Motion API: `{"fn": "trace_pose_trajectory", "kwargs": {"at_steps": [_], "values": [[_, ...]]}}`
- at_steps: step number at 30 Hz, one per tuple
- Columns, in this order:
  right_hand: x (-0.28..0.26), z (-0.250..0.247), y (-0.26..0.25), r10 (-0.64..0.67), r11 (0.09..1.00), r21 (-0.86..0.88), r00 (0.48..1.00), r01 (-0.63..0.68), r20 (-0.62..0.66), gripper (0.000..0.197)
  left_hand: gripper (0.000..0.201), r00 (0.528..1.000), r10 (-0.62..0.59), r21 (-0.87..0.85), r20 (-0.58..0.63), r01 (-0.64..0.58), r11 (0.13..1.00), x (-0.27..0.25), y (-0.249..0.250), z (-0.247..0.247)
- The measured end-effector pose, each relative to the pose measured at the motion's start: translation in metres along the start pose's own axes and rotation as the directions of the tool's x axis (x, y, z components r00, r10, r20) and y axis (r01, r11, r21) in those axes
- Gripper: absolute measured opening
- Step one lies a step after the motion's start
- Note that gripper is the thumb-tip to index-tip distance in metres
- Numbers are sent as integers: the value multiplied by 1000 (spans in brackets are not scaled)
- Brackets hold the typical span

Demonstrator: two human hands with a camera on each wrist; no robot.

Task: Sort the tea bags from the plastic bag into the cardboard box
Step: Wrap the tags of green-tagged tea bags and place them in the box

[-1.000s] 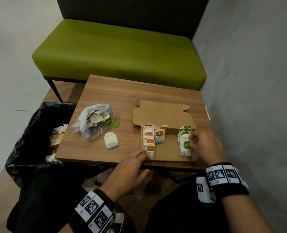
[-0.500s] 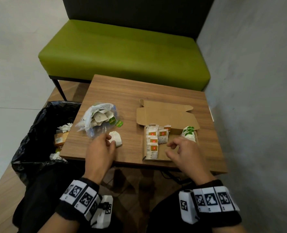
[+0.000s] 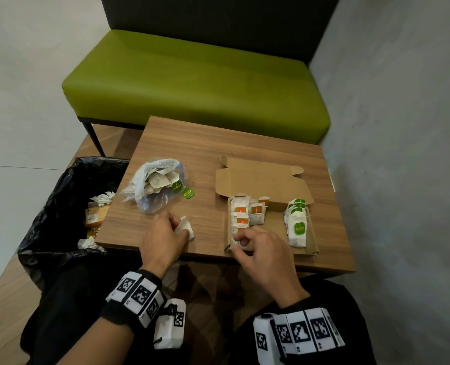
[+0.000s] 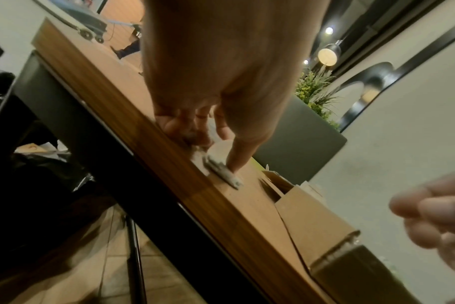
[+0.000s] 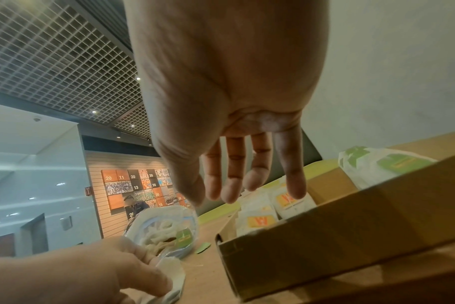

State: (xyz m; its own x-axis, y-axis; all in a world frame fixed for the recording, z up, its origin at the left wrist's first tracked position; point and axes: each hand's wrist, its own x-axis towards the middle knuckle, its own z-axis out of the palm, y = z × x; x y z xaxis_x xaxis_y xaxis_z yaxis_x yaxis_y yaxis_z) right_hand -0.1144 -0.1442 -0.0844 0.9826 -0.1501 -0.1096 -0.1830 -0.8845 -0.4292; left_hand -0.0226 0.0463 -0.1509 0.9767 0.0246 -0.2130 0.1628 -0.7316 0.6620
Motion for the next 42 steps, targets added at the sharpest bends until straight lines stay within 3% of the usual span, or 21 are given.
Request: {"fn": "trace_pose_trajectory", "kwargs": {"at_steps": [5, 10, 15, 18, 22, 25, 29, 32, 36, 39, 42], "values": [[1, -3, -6, -59, 992, 112, 997, 64, -45, 27, 21, 990, 135, -321, 26, -119, 939, -19, 2, -8], [3, -11, -9, -177, 968, 169, 982, 186, -68, 40, 21, 924, 375, -325, 71, -334, 885, -47, 26, -19], [1, -15, -3, -279, 942, 150, 948, 301, -153, 17, 22, 852, 510, -337, 118, -449, 828, -56, 46, -20], [0, -20, 4, -294, 938, 123, 932, 324, -214, 14, 23, 855, 506, -345, 115, -443, 827, -54, 50, -16], [3, -41, 28, -145, 974, 136, 962, 179, -230, 28, 32, 843, 472, -194, 257, -434, 880, -53, 49, -4], [12, -59, 59, -2, 996, 92, 981, 21, -193, 15, 38, 791, 485, -62, 374, -500, 864, -56, 47, 6], [25, -69, 102, 121, 993, 25, 987, -119, -103, 6, 36, 763, 531, -44, 368, -556, 830, -60, 45, 13], [31, -74, 121, 178, 981, 67, 983, -181, 45, 12, 38, 751, 550, -23, 365, -583, 812, -59, 44, 16], [35, -72, 133, 231, 968, 44, 949, -246, 216, 5, 42, 734, 571, 21, 368, -621, 784, -57, 43, 17], [39, -62, 139, 275, 961, -40, 933, -273, 232, 9, 41, 730, 574, 46, 371, -632, 773, -57, 42, 17], [41, -58, 142, 310, 950, -102, 937, -296, 164, 15, 40, 721, 585, 56, 371, -646, 761, -57, 42, 16]]}}
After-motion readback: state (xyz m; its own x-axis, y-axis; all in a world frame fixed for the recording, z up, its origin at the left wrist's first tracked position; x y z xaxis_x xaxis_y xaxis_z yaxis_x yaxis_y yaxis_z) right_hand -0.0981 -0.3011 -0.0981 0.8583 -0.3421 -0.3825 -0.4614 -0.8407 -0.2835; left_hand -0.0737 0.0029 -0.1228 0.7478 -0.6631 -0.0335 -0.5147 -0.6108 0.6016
